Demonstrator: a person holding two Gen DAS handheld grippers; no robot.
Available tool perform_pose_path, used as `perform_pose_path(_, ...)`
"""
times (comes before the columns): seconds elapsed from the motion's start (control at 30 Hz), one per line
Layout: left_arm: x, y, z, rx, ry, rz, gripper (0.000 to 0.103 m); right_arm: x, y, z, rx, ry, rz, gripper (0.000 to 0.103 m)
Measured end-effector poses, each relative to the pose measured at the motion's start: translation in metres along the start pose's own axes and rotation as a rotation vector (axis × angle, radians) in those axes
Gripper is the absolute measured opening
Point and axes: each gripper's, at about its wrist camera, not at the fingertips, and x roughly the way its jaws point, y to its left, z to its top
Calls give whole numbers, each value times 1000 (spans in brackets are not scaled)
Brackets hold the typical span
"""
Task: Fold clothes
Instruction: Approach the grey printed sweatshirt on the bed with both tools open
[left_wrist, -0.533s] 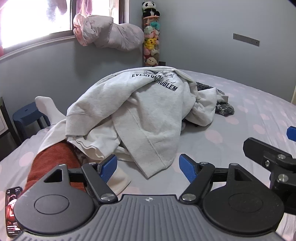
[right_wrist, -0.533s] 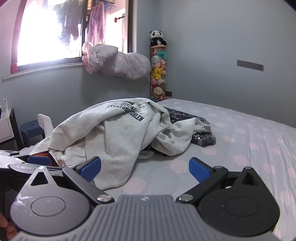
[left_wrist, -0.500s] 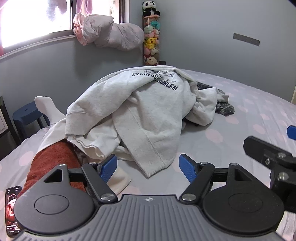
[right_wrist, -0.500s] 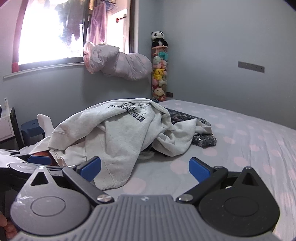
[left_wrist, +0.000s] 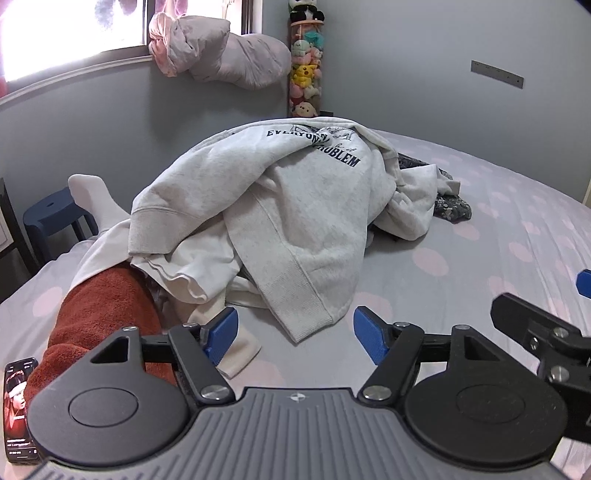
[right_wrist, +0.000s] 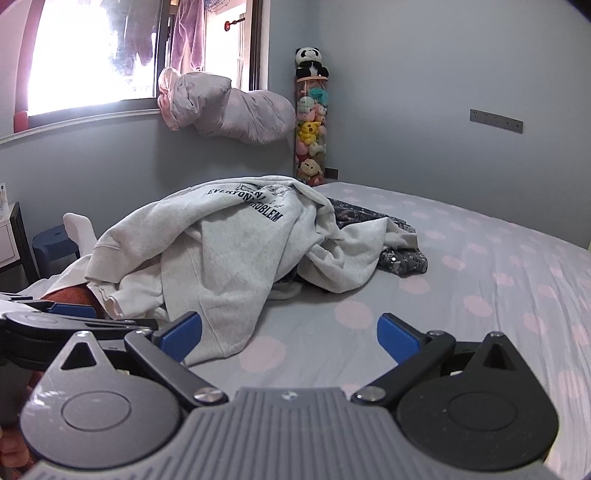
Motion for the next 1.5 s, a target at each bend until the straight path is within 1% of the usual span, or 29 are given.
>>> perform_pose_path(0.3,-7,-3,7,26,6,-14,69,-6,-2,0,8,17,-8,102)
perform_pose_path(0.53,-2,-2,11,27,37,-16,69,-5,-11,-2,82,40,-17,102)
perform_pose_path(0.67,-1,0,13,33,29,-10,69,-4,-13,-2,109,55,-11,102)
perform_pose_path(0.8,1,3,12,31,30,-7,69,-1,-7,-3,95,64,-2,102)
perform_pose_path(0.97,3,7,13,10,43,-35,69,2,-4,-6,79,68,25,102)
perform_pose_path(1.1,3,5,12,28,25,-39,69,4,-3,-6,72,62,33,102)
perform_pose_path(1.27,5,6,16,17,24,-43,70,11,-4,-5,82,64,45,102)
perform_pose_path(1.33,8,5,19,20,25,-25,70,15,-4,-4,82,65,49,102)
perform_pose_path(1.5,15,2,24,38,33,-16,70,23,-5,-1,82,68,59,102)
